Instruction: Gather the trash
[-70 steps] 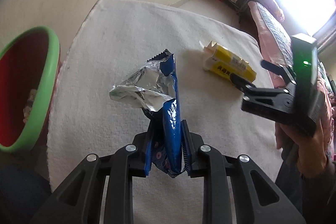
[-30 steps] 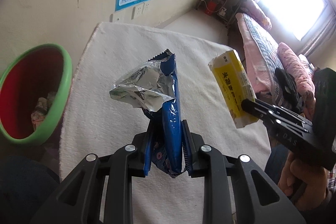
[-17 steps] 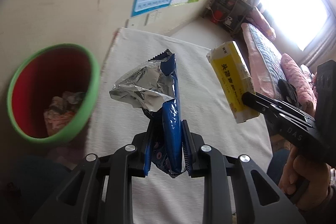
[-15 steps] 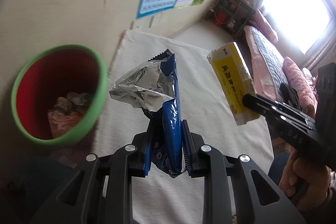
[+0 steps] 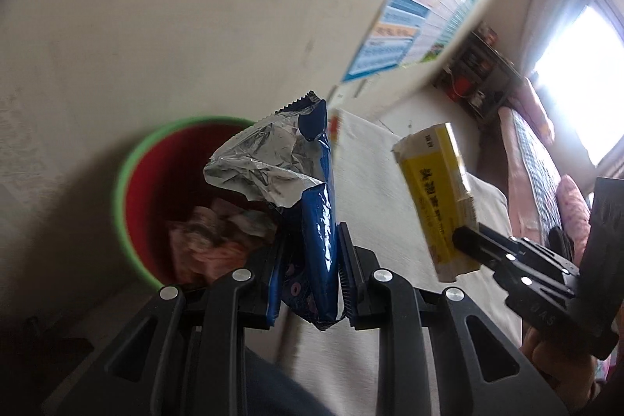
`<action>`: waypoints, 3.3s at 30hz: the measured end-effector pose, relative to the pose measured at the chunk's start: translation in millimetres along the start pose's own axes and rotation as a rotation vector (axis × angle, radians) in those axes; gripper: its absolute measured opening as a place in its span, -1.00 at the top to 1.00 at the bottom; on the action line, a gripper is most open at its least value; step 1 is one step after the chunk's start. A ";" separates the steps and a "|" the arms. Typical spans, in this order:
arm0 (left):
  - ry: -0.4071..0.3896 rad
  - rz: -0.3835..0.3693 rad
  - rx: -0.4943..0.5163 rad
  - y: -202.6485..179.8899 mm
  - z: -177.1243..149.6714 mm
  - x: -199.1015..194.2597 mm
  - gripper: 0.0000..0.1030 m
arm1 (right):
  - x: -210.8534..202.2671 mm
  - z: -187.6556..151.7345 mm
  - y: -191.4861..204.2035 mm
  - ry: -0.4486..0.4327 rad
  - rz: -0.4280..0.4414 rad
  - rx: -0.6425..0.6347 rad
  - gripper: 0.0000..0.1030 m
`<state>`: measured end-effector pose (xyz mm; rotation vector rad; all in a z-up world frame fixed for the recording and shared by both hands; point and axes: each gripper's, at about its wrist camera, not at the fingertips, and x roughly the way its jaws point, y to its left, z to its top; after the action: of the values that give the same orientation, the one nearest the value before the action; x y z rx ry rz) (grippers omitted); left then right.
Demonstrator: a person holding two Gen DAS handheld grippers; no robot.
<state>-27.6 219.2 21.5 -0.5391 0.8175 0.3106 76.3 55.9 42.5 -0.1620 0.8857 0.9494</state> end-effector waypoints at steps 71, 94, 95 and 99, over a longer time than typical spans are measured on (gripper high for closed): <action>-0.131 -0.111 0.448 -176.7 -112.8 33.1 -0.84 | -152.3 -165.0 -161.2 -0.274 -0.638 0.291 -0.91; -0.117 -0.110 0.446 -179.3 -112.7 37.2 -0.84 | -141.3 -166.1 -159.0 -0.243 -0.650 0.281 -0.91; -0.118 -0.111 0.444 -179.1 -112.5 37.0 -0.84 | -141.1 -166.0 -158.9 -0.242 -0.651 0.279 -0.91; -0.121 -0.110 0.439 -178.2 -112.2 36.8 -0.84 | -141.6 -166.0 -157.9 -0.245 -0.656 0.274 -0.91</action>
<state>10.6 11.3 -9.9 -0.1512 0.7084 0.0556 61.0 -209.2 -1.9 -0.0876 0.6595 0.2254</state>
